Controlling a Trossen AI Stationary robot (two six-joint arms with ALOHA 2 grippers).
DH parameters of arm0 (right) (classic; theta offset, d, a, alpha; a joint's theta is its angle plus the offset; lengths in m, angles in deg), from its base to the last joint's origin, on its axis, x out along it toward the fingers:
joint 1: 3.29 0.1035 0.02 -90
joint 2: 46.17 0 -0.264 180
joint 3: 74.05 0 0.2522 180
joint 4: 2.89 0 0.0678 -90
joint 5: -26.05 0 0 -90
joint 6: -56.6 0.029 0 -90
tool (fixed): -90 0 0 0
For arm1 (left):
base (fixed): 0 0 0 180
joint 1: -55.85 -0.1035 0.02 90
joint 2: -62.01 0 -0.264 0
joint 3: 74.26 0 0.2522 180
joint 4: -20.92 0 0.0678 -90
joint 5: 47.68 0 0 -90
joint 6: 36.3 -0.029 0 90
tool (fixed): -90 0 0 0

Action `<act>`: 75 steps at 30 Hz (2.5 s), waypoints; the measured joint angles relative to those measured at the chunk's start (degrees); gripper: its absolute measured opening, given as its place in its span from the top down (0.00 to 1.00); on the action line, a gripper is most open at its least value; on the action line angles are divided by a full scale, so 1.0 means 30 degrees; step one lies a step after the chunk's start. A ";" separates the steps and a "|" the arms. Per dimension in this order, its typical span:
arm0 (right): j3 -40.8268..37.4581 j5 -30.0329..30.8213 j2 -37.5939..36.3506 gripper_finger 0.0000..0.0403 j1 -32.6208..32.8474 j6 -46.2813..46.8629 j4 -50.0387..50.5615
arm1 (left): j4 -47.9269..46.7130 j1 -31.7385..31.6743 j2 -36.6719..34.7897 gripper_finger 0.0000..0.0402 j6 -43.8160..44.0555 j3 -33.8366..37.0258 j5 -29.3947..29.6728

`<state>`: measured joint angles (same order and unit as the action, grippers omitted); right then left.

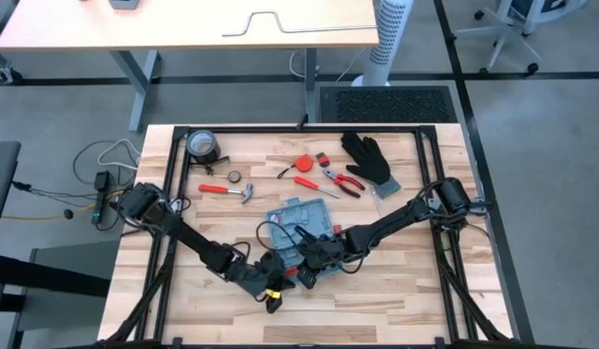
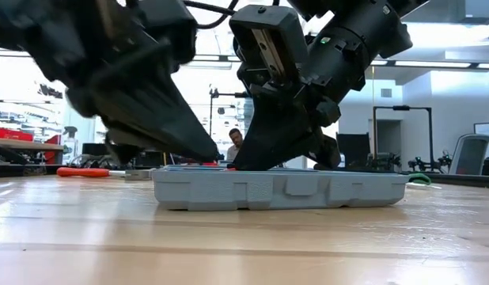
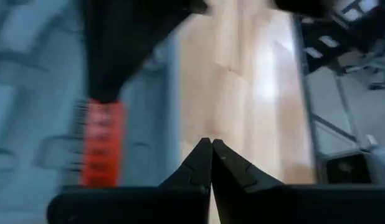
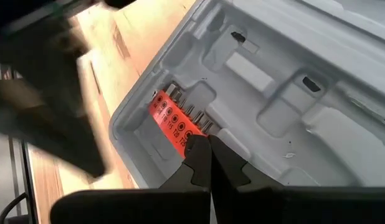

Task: Prefit tool cases
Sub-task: Put the left orange terminal block into the gray toolbox

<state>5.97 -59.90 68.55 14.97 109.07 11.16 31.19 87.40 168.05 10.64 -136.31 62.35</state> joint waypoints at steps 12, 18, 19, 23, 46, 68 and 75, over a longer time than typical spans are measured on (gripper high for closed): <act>-0.0022 -0.0148 0.0015 1.00 0.0007 0.0372 -0.0005 | -0.1249 -0.1817 0.0020 1.00 -0.1063 -0.0010 -0.0208; -0.0036 -0.0177 0.0029 1.00 0.0007 0.0372 -0.0090 | -0.2176 -0.1830 0.0185 1.00 -0.0983 -0.0100 -0.0742; -0.0036 -0.0230 0.0029 1.00 0.0007 0.0372 -0.0122 | -0.2184 -0.1830 0.0257 1.00 -0.0995 -0.0107 -0.0866; -0.0044 -0.0381 0.0029 1.00 0.0007 0.0364 -0.0189 | -0.2265 -0.1917 0.1014 1.00 -0.0716 -0.0120 -0.1890; -0.0095 -0.0220 -0.1158 0.99 0.0092 -0.0721 0.0331 | -0.2375 -0.1976 0.1725 1.00 0.0241 -0.0156 -0.3037; 0.0044 -0.0757 0.0233 1.00 0.0168 -0.0089 0.0253 | -0.1526 -0.2354 0.1441 1.00 -0.1057 -0.0010 -0.3245; 0.0020 -0.0783 0.0262 1.00 -0.0059 -0.0426 0.0475 | -0.1829 -0.2559 0.0425 1.00 -0.2289 0.0051 -0.2855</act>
<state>6.03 -62.25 69.33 14.80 107.79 12.59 25.70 79.73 169.33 3.77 -136.15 53.78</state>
